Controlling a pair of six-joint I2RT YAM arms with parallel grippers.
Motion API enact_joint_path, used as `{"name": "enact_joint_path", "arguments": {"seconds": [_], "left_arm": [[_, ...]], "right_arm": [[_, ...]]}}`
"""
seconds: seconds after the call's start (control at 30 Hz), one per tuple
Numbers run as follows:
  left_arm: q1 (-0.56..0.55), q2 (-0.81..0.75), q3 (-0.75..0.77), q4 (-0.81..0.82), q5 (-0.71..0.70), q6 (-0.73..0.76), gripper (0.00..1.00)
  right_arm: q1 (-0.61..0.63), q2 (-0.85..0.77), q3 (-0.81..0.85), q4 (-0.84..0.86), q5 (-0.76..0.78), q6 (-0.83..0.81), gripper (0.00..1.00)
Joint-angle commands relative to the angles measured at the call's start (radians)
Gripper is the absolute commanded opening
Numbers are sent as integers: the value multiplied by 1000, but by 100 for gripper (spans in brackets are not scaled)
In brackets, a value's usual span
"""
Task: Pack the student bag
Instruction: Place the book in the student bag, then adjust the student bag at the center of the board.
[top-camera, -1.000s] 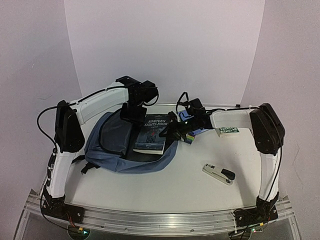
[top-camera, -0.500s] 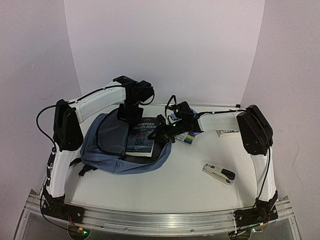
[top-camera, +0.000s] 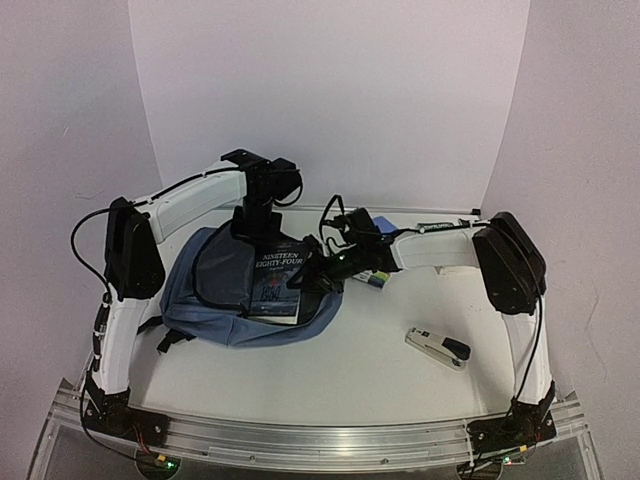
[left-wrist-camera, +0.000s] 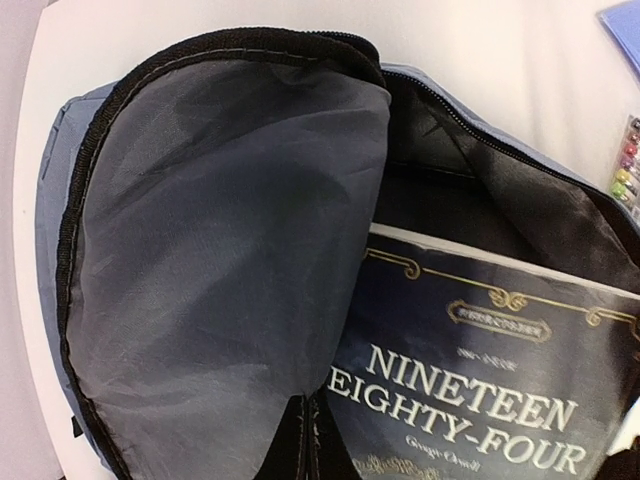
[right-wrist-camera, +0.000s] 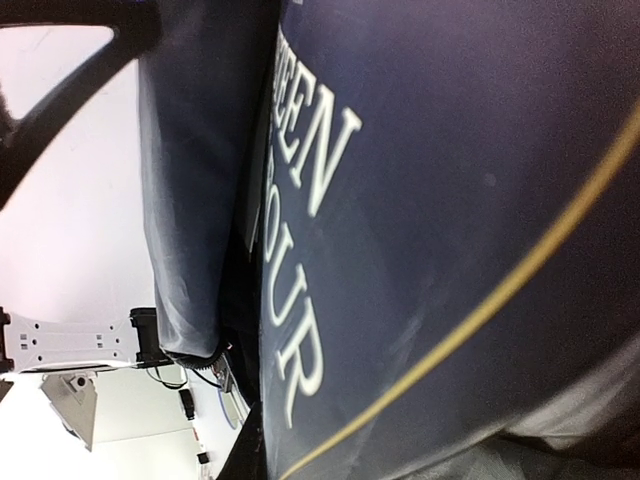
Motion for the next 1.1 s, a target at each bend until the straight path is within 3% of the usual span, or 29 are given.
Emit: {"name": "enact_joint_path", "arguments": {"seconds": [0.0, 0.07, 0.1, 0.23, 0.33, 0.4, 0.67, 0.9, 1.07], "left_arm": [[8, -125, -34, 21, 29, 8, 0], [8, -138, -54, 35, 38, 12, 0], [7, -141, -63, 41, 42, 13, 0], [7, -141, -71, 46, 49, 12, 0], [9, -138, -69, 47, 48, 12, 0], [9, -137, -70, 46, 49, 12, 0], [9, -145, -94, 49, 52, 19, 0], [9, -139, -91, 64, 63, 29, 0], [9, -137, -96, 71, 68, 31, 0]], "right_arm": [[-2, 75, 111, 106, -27, 70, 0], [3, 109, 148, 116, -24, 96, 3], [6, 121, 162, 121, -20, 102, 9], [7, 118, 183, 124, 17, 100, 56], [-12, 49, 148, 106, 57, 84, 78], [-30, -1, 123, 76, 88, 53, 87], [-90, -184, 80, -162, 248, -142, 92], [-99, -219, 53, -335, 347, -312, 69], [-99, -136, 106, -419, 428, -364, 64]]}}
